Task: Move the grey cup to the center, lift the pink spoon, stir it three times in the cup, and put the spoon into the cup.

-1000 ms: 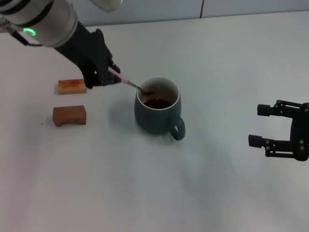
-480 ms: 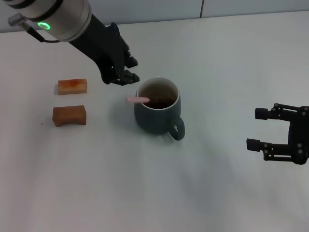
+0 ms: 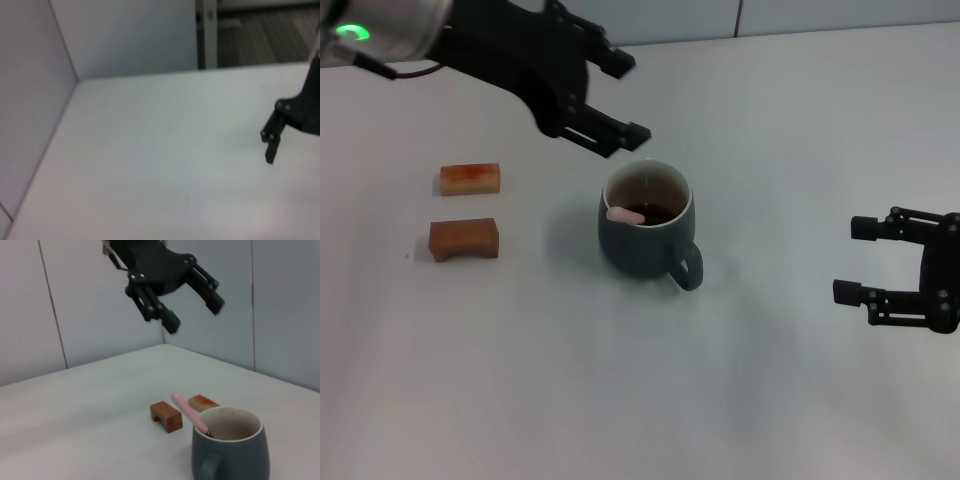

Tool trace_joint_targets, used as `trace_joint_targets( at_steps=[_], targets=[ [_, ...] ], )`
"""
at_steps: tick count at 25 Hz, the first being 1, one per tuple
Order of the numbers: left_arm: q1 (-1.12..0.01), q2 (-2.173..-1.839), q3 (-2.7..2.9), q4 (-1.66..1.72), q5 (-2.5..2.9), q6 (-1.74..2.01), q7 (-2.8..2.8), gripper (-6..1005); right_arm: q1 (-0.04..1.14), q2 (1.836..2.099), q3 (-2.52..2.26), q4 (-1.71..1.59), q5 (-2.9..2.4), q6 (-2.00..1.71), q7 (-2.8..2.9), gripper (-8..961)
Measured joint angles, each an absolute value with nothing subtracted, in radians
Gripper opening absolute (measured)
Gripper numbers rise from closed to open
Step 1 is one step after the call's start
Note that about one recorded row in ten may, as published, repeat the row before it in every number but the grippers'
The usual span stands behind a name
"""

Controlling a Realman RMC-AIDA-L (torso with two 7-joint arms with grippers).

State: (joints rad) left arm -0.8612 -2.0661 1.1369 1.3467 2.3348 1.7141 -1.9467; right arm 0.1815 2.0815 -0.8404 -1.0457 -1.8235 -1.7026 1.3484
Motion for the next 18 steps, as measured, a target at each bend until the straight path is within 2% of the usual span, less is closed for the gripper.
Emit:
trace_joint_targets(
  at_steps=[2,3,4,6,7,9,10,12,13,18],
  targets=[
    [-0.830,-2.063,1.065,1.344,2.260,1.723,-1.905,606,0.184,2.081,-0.837,-1.046,-1.821,-1.703,1.348,793],
    [-0.754,-2.060,0.943,1.342,2.163,1.728,-1.825,663,0.186,2.081,-0.837,-1.046,-1.821,-1.703,1.348,793],
    [-0.729,-2.060,0.908,1.342,2.134,1.729,-1.798,719,0.188,2.082,-0.837,-1.046,-1.820,-1.703,1.348,793],
    [-0.695,-2.058,0.857,1.341,2.096,1.729,-1.765,756,0.193,2.082,-0.836,-1.046,-1.820,-1.703,1.348,793],
    [-0.631,-2.048,0.781,1.318,2.012,1.730,-1.697,775,0.197,2.082,-0.836,-1.046,-1.820,-1.703,1.350,793],
    [-0.590,-2.028,0.743,1.265,1.952,1.731,-1.650,812,0.204,2.083,-0.836,-1.046,-1.819,-1.703,1.353,793],
    [-0.570,-2.017,0.728,1.236,1.928,1.731,-1.630,812,0.208,2.083,-0.836,-1.046,-1.819,-1.703,1.353,793],
    [-0.570,-2.017,0.728,1.236,1.928,1.731,-1.630,812,0.213,2.083,-0.836,-1.046,-1.817,-1.704,1.353,793],
    [-0.526,-1.991,0.713,1.136,1.883,1.729,-1.561,812,0.215,2.084,-0.837,-1.046,-1.809,-1.704,1.352,793],
    [-0.478,-1.988,0.704,1.037,1.868,1.724,-1.452,812,0.229,2.084,-0.848,-1.037,-1.729,-1.702,1.329,793]
  ],
)
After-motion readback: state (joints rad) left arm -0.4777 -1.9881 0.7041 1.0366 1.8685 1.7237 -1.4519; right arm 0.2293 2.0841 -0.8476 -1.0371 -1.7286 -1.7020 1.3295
